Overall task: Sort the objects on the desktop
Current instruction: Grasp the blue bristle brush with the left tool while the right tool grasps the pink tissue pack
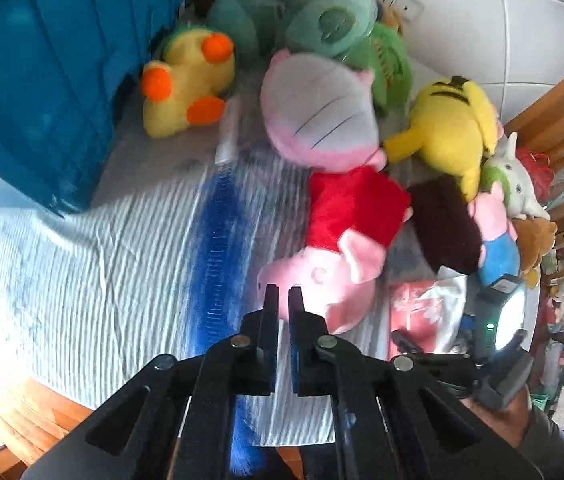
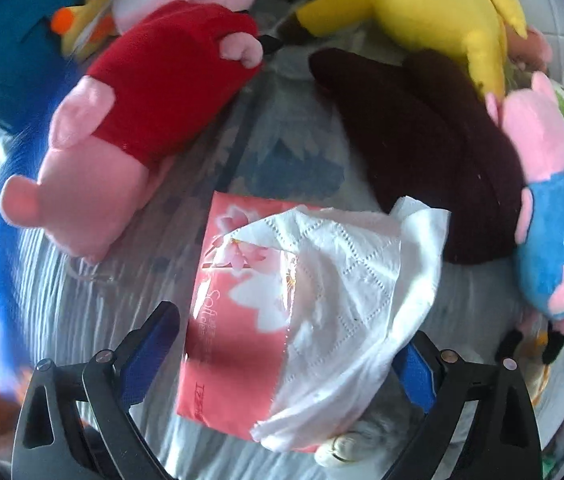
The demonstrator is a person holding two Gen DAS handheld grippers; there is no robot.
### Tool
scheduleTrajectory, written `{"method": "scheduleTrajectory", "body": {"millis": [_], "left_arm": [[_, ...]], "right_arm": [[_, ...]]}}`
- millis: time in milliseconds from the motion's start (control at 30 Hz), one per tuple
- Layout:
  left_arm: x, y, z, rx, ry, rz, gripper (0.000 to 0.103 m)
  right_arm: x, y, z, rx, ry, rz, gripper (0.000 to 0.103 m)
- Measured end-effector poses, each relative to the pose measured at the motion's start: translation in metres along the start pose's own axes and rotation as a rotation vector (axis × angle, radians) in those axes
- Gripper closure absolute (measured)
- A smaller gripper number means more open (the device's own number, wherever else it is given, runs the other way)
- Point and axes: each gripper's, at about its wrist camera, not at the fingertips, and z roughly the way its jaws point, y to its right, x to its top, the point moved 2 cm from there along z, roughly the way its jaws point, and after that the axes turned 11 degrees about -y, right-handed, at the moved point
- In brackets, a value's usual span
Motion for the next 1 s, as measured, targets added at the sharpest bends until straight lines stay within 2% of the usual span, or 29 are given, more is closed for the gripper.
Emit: {"method": "scheduleTrajectory", "body": {"millis": [33, 67, 100, 133, 167, 267, 367, 533, 633, 700, 733, 867, 1000], "left_arm": [[-0.001, -0.004, 0.009, 0.004, -0.011, -0.002, 0.092], [-0.001, -0.009, 0.017, 0.009, -0.016, -0.004, 0.064], [0.0, -0.015, 0.025, 0.016, -0.018, -0.009, 0.043], [0.0, -0.021, 0.032, 0.025, -0.013, -0.017, 0.005], [0.002, -0.027, 0.039, 0.037, 0.006, -0.027, 0.0], [0.008, -0.042, 0.059, 0.065, 0.013, -0.033, 0.0], [0.015, -0.059, 0.086, 0.152, -0.015, -0.043, 0.0], [0.016, -0.06, 0.121, 0.225, -0.064, 0.065, 0.001], [0.007, -0.055, 0.13, 0.268, -0.053, 0.124, 0.028], [0.003, -0.048, 0.13, 0.261, -0.049, 0.153, 0.065], [0.001, -0.046, 0.13, 0.255, -0.049, 0.16, 0.091], [-0.002, -0.051, 0.131, 0.205, -0.061, 0.125, 0.092], [-0.004, -0.062, 0.116, 0.167, -0.035, 0.099, 0.093]], "right_arm": [[-0.001, -0.001, 0.001, -0.005, -0.002, 0.01, 0.005], [-0.003, -0.001, 0.002, -0.007, -0.004, 0.018, 0.004], [-0.005, -0.002, 0.003, -0.009, -0.006, 0.026, 0.004], [-0.007, -0.002, 0.003, -0.01, -0.007, 0.031, 0.004], [-0.009, -0.003, 0.004, -0.012, -0.008, 0.035, 0.004], [-0.014, -0.002, 0.008, -0.015, -0.017, 0.043, 0.004], [-0.018, -0.001, 0.012, -0.014, -0.028, 0.052, 0.004], [-0.021, 0.001, 0.016, -0.016, -0.033, 0.061, 0.004], [-0.022, 0.002, 0.017, -0.018, -0.035, 0.067, 0.004], [-0.023, 0.003, 0.017, -0.019, -0.035, 0.072, 0.004], [-0.023, 0.003, 0.018, -0.019, -0.036, 0.074, 0.003], [-0.025, 0.003, 0.019, -0.02, -0.042, 0.076, 0.003], [-0.026, 0.003, 0.019, -0.023, -0.045, 0.076, 0.003]]}}
